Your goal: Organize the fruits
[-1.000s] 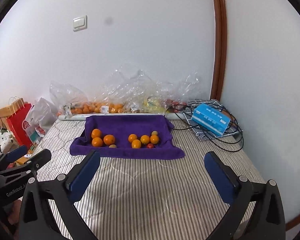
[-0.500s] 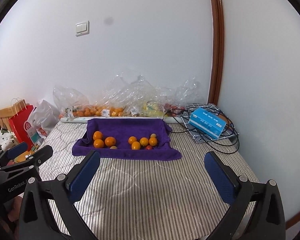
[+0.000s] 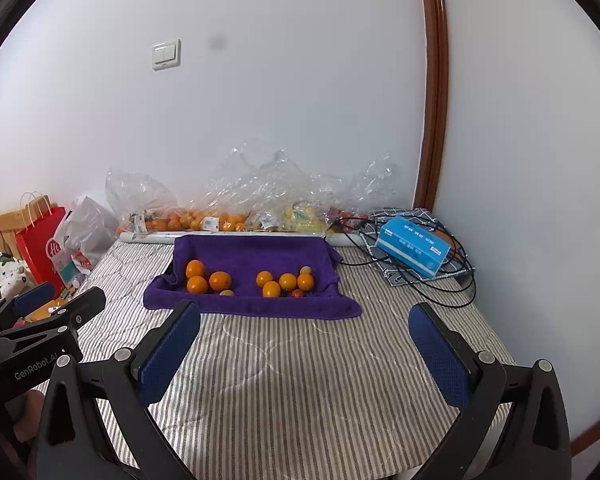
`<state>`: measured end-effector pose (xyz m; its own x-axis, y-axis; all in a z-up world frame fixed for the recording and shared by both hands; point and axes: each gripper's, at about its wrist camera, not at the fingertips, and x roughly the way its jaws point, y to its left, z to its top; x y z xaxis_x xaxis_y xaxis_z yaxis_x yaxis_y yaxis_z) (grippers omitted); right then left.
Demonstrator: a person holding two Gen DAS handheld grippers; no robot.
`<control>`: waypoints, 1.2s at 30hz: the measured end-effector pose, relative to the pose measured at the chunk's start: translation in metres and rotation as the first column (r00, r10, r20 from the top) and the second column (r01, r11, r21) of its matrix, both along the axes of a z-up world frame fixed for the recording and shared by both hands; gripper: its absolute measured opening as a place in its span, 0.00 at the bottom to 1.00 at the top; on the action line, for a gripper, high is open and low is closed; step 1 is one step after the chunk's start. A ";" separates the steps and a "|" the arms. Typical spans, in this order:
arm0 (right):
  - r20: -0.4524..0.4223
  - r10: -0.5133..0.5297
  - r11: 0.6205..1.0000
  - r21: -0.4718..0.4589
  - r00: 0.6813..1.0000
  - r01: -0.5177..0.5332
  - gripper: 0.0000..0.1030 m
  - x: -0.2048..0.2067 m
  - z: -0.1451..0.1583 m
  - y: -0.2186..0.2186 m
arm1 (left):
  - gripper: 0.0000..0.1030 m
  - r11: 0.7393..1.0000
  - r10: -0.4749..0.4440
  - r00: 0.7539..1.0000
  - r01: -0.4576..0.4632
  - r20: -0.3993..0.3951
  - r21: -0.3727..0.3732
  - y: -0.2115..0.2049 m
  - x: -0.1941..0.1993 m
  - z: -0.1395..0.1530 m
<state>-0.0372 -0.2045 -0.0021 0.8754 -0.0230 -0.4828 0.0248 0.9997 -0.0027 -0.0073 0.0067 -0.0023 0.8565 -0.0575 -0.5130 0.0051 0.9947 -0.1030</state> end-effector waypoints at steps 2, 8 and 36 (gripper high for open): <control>-0.001 -0.002 1.000 -0.001 1.000 0.002 0.99 0.000 0.000 0.000 | 0.86 1.000 0.001 1.000 -0.001 0.001 0.001 0.000 0.000 0.000; 0.001 0.000 1.000 0.002 1.000 0.000 0.99 0.000 0.000 0.000 | 0.86 1.000 0.008 1.000 -0.008 0.006 0.007 0.001 -0.003 0.001; 0.003 0.003 1.000 0.006 1.000 -0.003 0.99 -0.005 0.000 0.003 | 0.86 1.000 0.005 1.000 -0.005 0.009 0.025 -0.004 -0.004 0.002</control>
